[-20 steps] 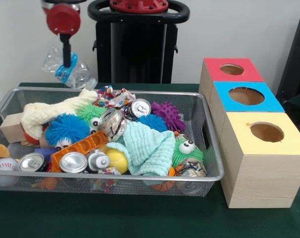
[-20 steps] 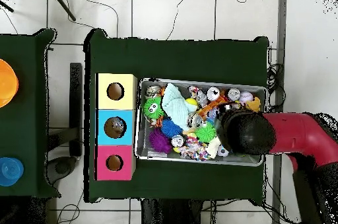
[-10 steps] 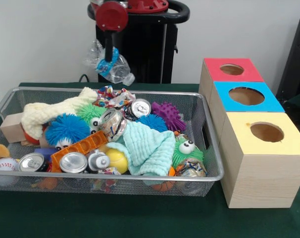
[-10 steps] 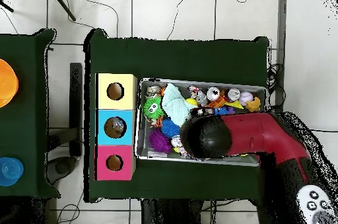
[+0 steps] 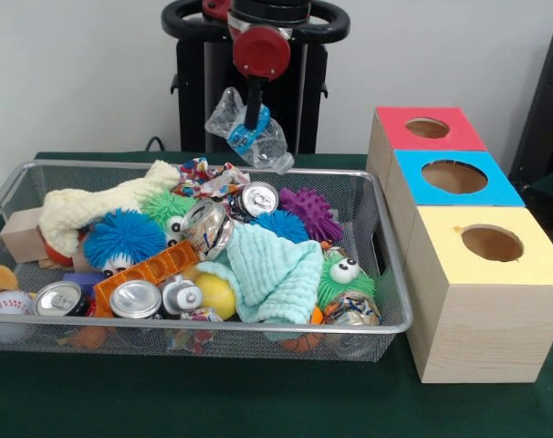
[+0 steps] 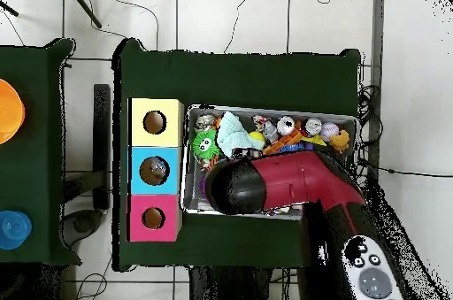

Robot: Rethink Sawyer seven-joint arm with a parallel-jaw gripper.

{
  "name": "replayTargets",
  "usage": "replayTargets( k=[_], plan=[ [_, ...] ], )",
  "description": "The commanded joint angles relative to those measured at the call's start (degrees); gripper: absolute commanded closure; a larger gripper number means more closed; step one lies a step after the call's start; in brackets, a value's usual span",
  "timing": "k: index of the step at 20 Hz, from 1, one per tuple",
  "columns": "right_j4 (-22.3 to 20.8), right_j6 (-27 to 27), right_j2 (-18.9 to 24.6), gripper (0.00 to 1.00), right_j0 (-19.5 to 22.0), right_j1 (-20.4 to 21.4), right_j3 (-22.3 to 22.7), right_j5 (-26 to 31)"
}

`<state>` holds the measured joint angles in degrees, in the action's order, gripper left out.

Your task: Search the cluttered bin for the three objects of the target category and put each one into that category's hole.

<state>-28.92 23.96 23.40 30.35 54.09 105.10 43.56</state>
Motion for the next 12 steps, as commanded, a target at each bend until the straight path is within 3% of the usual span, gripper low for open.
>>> replayTargets(
  k=[1, 6, 12],
  plan=[
    [2.1, 20.0, -5.2, 1.00, -3.3, -2.0, 3.0, -0.7],
    [6.3, 18.0, -4.6, 1.00, -3.7, 2.8, 1.8, 5.8],
    [8.0, 20.7, -6.9, 1.00, -8.2, 2.8, -0.3, 7.7]
  ],
)
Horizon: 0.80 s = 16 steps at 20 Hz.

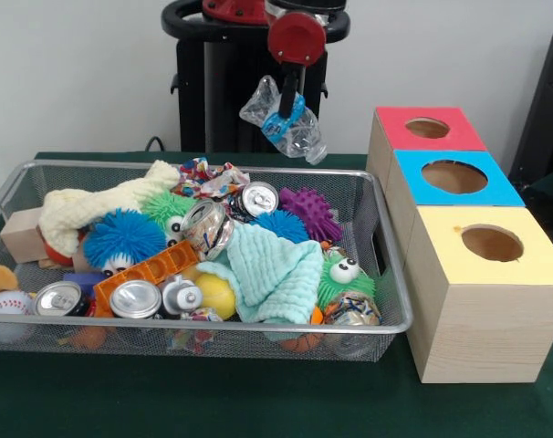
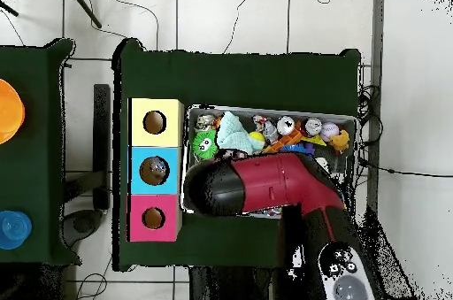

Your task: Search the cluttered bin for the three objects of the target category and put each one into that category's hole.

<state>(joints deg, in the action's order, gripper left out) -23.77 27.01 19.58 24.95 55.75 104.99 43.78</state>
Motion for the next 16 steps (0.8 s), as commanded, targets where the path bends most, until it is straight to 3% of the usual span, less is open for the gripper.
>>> replayTargets(
  k=[1, 4, 9, 16],
  plan=[
    [3.3, 17.7, -3.5, 1.00, -3.5, 1.3, -0.8, 8.4],
    [4.2, 18.4, -4.7, 1.00, -5.2, 2.5, -0.9, 9.2],
    [4.0, 23.4, -7.8, 1.00, -10.4, -1.3, -3.2, 7.4],
    [5.1, 23.5, -10.5, 1.00, -12.1, -2.4, -3.7, 5.7]
  ],
)
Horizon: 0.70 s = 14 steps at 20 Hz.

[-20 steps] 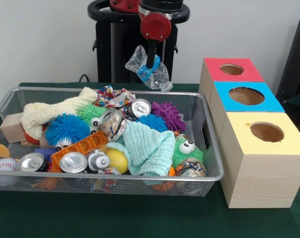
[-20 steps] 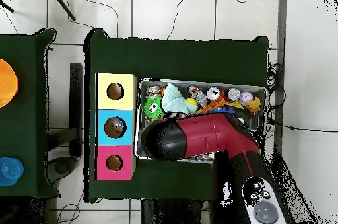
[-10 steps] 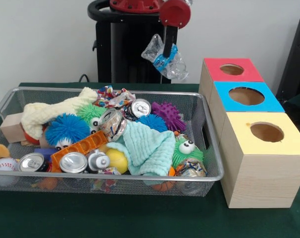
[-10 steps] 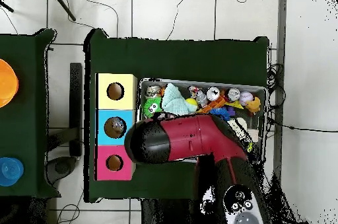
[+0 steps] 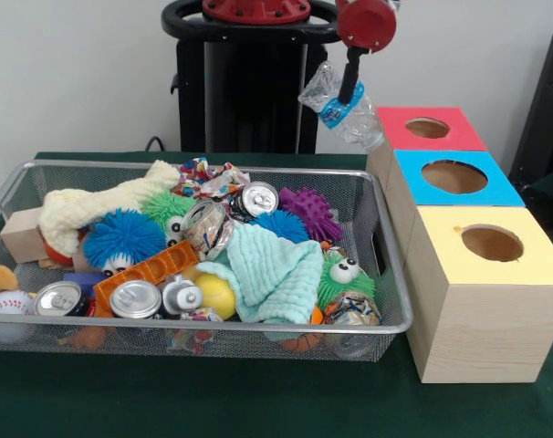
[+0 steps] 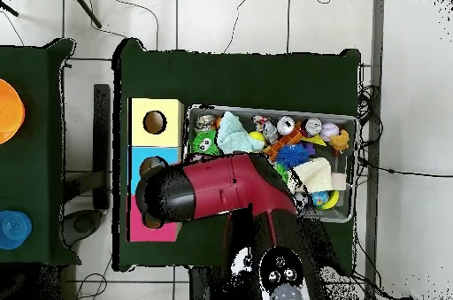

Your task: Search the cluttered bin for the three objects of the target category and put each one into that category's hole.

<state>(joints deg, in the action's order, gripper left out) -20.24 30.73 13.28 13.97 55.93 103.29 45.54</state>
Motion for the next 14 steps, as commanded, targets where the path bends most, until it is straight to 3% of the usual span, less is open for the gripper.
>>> replayTargets(
  k=[1, 14],
  plan=[
    [1.6, 19.8, -4.4, 1.00, -1.4, -2.7, -2.1, 3.9],
    [3.9, 23.3, -6.4, 1.00, -7.6, -3.5, -8.3, 9.5]
  ],
)
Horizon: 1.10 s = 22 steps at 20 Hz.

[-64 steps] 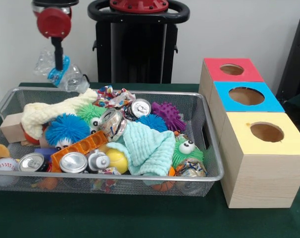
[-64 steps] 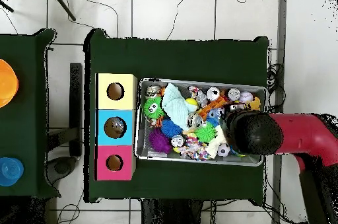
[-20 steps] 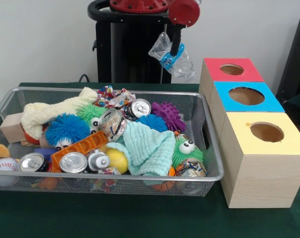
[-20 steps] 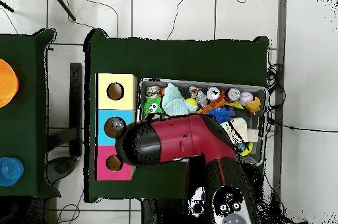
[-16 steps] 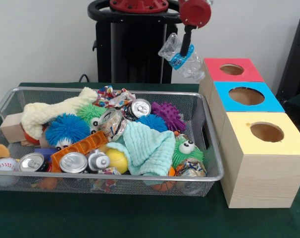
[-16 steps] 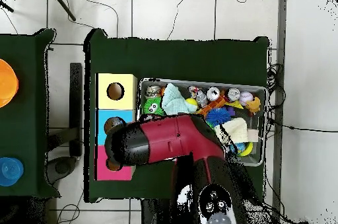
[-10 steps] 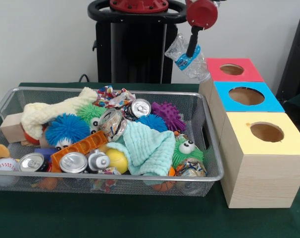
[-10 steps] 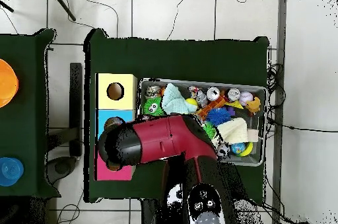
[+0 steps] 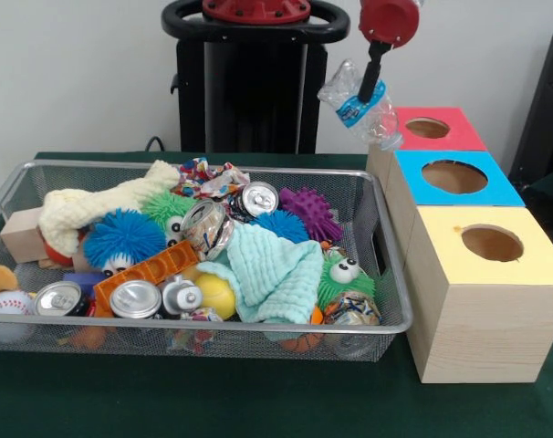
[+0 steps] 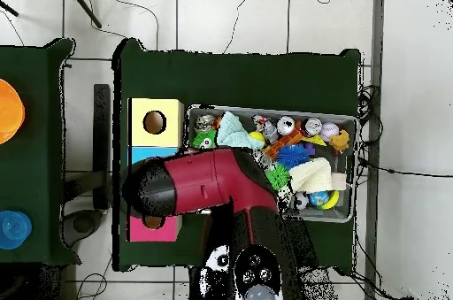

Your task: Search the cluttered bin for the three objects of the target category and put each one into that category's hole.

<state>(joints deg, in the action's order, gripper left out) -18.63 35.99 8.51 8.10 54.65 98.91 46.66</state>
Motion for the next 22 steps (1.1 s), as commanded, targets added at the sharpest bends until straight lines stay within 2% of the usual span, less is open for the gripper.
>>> replayTargets(
  k=[1, 4, 10, 22],
  plan=[
    [2.6, 18.0, -1.7, 1.00, -2.1, -2.0, -4.3, 9.2],
    [3.5, 17.8, -2.2, 1.00, -2.7, -0.8, -4.8, 11.1],
    [3.5, 20.7, -4.1, 1.00, -5.2, -3.7, -6.0, 8.3],
    [4.6, 21.6, -6.4, 1.00, -7.6, -5.3, -6.8, 7.5]
  ],
)
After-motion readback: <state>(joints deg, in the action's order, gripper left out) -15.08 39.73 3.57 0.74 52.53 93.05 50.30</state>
